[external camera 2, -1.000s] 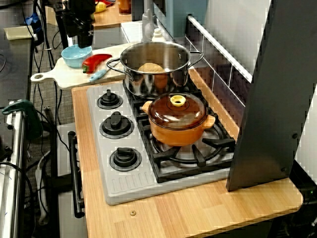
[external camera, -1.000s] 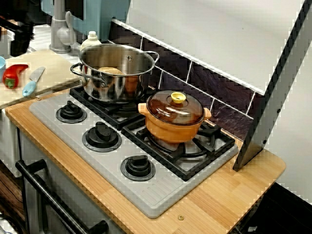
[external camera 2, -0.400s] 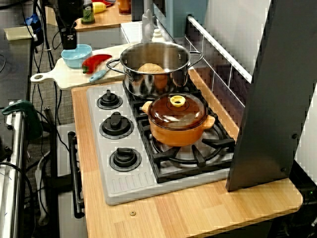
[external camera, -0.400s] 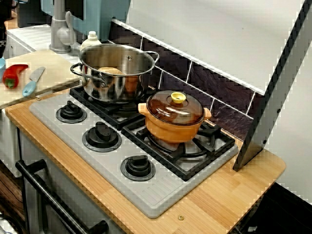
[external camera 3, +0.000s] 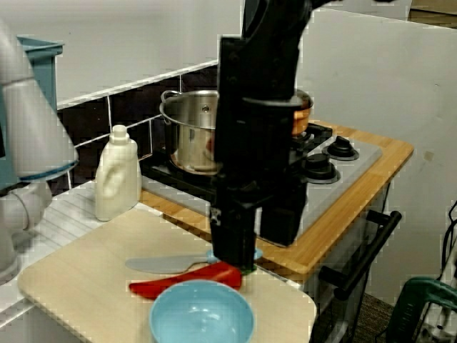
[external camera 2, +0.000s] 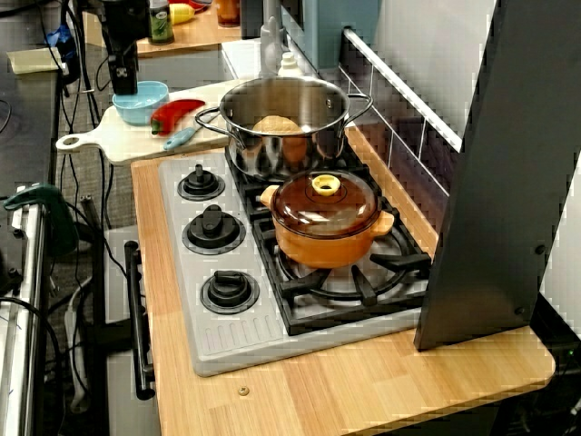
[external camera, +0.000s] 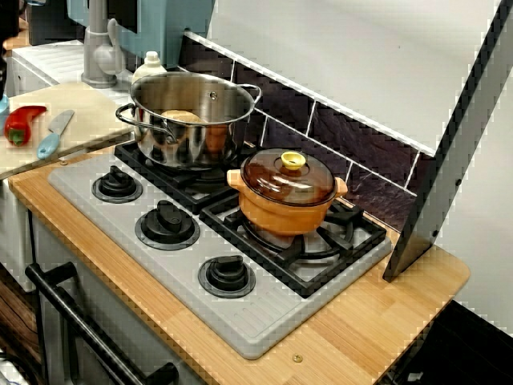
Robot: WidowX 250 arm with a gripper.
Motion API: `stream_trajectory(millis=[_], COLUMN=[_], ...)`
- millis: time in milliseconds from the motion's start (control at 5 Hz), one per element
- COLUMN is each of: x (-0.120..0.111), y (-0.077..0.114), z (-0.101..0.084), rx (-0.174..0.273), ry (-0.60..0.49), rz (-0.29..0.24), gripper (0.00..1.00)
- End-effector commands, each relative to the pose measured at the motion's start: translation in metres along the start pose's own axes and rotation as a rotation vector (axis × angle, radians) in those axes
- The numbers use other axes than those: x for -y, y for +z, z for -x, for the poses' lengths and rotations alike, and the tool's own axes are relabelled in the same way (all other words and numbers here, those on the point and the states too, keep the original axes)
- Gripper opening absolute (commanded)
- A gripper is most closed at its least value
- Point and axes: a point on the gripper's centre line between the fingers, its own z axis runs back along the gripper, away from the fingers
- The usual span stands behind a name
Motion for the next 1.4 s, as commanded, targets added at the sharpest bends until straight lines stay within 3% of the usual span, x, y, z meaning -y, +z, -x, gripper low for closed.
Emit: stream_trajectory(millis=[0, 400, 1200], x=[-0.014, -0.016, -0.023], y=[0.001, -0.008, -0.028], z=[-0.002, -0.003, 0.008], rx=[0.049, 0.072, 0.052], ry=[-0.117, -0.226, -0.243], rz=[0.017, 0.016, -0.021], gripper=[1.0, 1.0, 1.0])
